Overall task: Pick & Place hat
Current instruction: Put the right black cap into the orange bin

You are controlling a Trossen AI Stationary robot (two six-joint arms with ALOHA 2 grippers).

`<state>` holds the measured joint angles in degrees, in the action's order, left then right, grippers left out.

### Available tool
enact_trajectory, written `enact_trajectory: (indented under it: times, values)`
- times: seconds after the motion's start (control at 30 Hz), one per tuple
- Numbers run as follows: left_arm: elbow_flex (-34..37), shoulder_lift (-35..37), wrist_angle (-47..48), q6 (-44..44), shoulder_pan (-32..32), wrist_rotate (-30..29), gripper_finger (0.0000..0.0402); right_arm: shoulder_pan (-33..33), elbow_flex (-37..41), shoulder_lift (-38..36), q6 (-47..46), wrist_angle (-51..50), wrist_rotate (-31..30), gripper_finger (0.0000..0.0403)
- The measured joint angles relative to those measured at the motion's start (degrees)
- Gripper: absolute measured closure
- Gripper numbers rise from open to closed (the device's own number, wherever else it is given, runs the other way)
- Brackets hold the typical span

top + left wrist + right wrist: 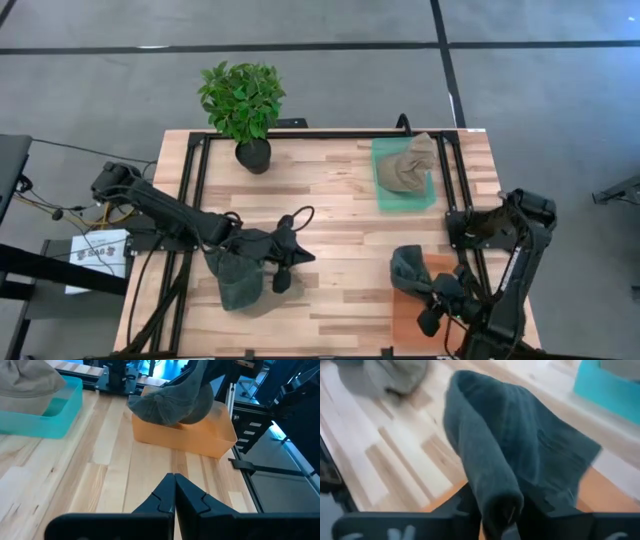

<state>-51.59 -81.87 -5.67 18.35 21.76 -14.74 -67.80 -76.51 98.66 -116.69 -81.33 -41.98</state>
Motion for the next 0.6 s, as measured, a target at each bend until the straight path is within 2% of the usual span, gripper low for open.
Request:
enact_trajectory:
  times: [0.23,0.37,0.6]
  values:
    - [0.0,0.0,0.1,0.0,0.0,0.0,0.0401,-0.9,0.0,-6.1,1.6,-0.4,7.1,0.0279]
    - [0.0,0.0,0.4,0.0,0.0,0.0,0.0401,-0.9,0.0,-10.3,4.4,0.5,14.2,0.0265]
    - [0.0,0.0,1.4,-2.0,0.0,1.1,0.0401,-0.7,0.0,-15.4,7.3,1.0,21.1,0.0239]
